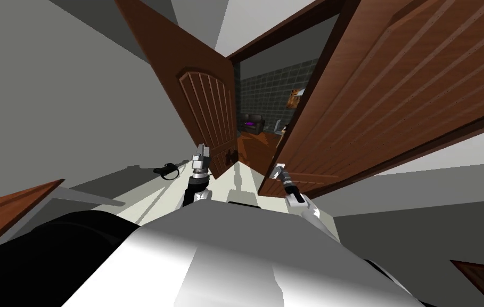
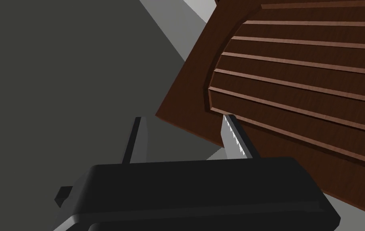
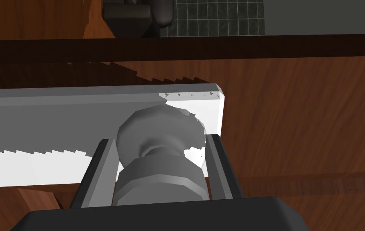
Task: Pull the door open
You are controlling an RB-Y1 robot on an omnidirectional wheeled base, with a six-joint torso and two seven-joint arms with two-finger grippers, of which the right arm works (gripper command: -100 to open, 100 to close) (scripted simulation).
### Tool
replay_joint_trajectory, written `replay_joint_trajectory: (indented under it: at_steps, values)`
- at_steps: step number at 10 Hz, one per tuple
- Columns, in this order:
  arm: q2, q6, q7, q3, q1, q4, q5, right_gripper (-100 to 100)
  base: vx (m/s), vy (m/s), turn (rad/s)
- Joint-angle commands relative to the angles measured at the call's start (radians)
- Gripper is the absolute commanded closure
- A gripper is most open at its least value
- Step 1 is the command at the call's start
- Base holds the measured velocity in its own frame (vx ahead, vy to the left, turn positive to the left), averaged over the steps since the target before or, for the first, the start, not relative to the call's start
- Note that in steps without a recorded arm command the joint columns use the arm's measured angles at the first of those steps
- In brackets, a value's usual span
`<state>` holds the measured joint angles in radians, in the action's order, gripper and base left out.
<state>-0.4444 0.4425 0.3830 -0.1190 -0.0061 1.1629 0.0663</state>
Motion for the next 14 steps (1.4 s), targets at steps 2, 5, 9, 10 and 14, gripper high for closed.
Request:
replay_joint_trajectory:
  at_steps: [2,5,9,10,14]
  values:
    - [-0.03,0.015,0.025,-0.018,0.016,0.016,0.0,100,-0.204,-0.096,0.084]
    - [-0.049,0.038,0.043,-0.039,0.035,0.027,-0.002,100,-0.128,-0.073,0.083]
    - [-0.116,0.095,0.093,-0.077,0.082,0.057,-0.004,100,-0.198,-0.114,0.115]
    - [-0.131,0.108,0.105,-0.086,0.093,0.064,-0.004,100,-0.225,-0.117,0.084]
    - [-0.154,0.14,0.124,-0.109,0.114,0.068,-0.008,100,-0.146,-0.073,0.08]
